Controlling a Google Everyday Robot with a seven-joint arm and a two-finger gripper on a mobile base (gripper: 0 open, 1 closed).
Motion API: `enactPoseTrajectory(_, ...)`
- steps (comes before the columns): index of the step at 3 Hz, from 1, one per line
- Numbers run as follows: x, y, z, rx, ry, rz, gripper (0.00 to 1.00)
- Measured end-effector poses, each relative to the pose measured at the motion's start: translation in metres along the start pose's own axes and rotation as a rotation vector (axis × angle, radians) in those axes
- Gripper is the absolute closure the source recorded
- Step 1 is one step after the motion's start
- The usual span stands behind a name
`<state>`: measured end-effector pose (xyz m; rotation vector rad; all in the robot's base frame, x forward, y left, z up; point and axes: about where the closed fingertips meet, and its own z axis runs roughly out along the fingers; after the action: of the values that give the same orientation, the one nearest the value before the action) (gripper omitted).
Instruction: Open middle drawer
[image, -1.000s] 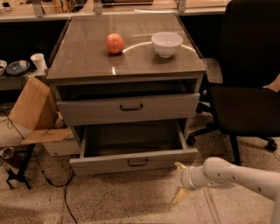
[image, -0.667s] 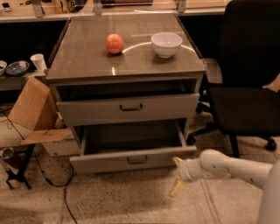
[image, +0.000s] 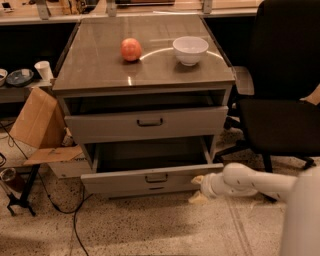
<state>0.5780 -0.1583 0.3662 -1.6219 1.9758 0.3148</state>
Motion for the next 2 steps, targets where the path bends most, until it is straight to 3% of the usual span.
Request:
enactPoseTrajectory(1,-0.017,-0.0505,0.0138,0.063,0.052,-0.03,0.66)
enactPoseTrajectory(2,-0.0184,-0.054,0.0152,0.068,0.056,-0.031,0.94)
